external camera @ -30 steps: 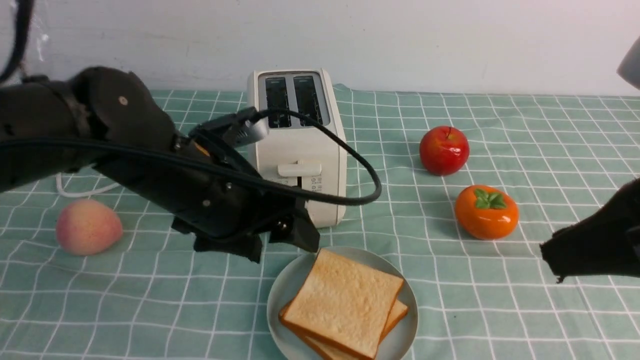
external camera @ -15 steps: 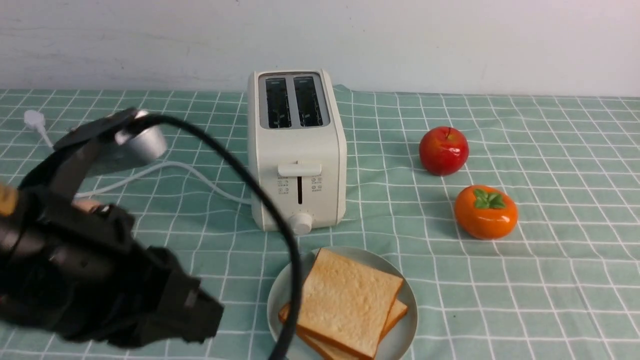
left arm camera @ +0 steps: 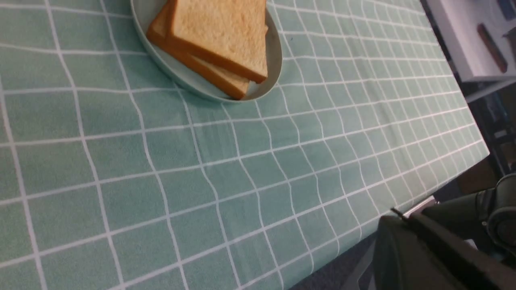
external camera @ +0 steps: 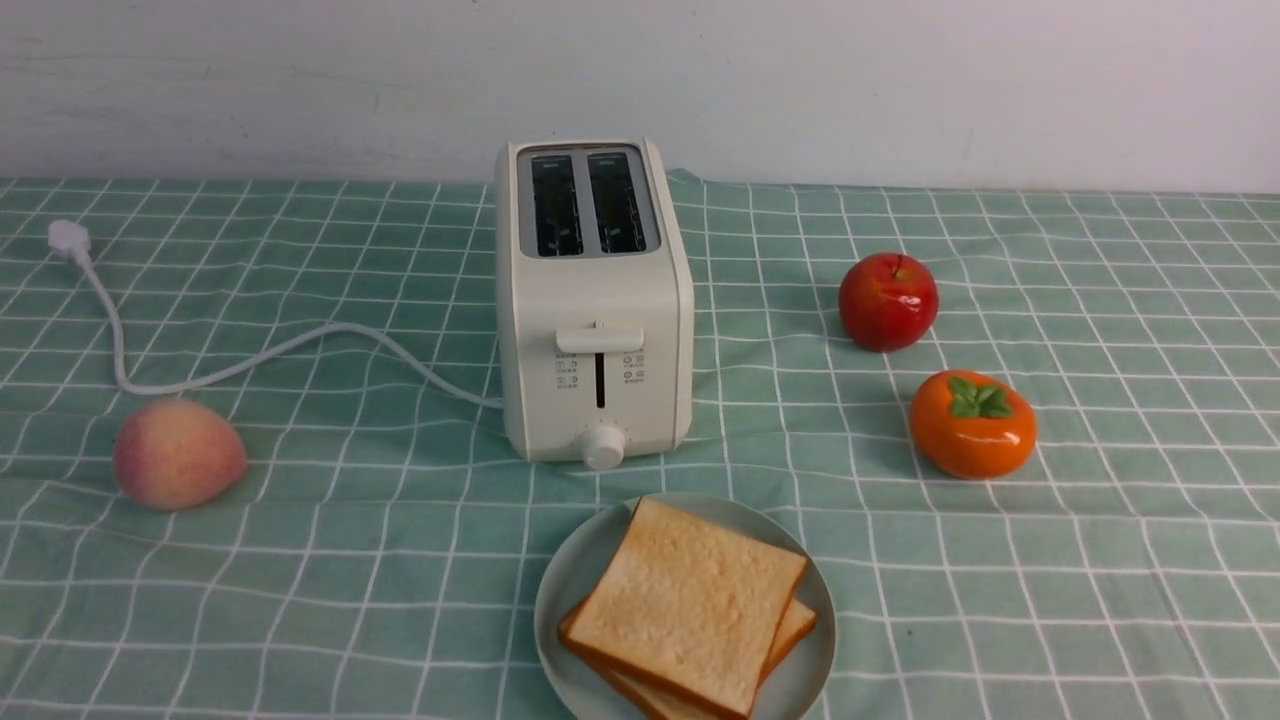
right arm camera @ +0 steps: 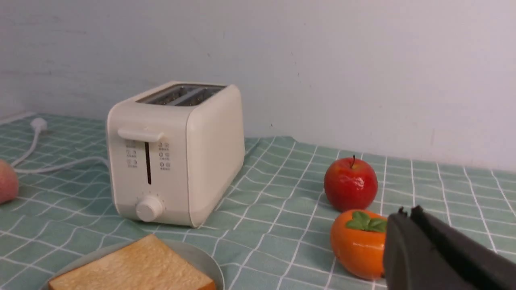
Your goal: Take toasted bread from bread machine on blue coffee table place on plate.
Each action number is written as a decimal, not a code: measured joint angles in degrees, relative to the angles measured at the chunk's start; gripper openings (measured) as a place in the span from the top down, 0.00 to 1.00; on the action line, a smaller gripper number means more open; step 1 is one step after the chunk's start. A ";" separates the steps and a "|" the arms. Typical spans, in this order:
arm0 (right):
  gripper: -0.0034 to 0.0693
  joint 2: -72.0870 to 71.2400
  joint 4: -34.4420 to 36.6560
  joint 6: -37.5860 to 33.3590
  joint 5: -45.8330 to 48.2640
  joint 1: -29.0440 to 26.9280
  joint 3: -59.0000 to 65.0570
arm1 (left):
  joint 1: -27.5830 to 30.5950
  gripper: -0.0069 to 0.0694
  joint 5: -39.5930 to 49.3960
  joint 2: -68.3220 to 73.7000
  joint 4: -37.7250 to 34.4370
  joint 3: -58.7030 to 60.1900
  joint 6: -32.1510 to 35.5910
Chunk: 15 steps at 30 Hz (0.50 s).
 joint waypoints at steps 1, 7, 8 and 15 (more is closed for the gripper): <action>0.97 0.00 -0.37 0.00 -1.55 0.00 0.72 | 0.00 0.93 -0.75 -1.12 0.00 0.45 -0.06; 0.96 0.00 -0.57 0.00 -4.51 0.00 1.00 | 0.00 0.93 -1.88 -2.09 0.19 0.72 -0.06; 0.96 0.00 -0.57 0.00 -4.62 0.00 1.00 | 0.00 0.93 -1.88 -2.09 0.19 0.84 -0.06; 0.95 0.00 -0.61 0.00 -4.67 0.00 1.00 | 0.00 0.93 -1.93 -2.09 0.26 0.91 -0.06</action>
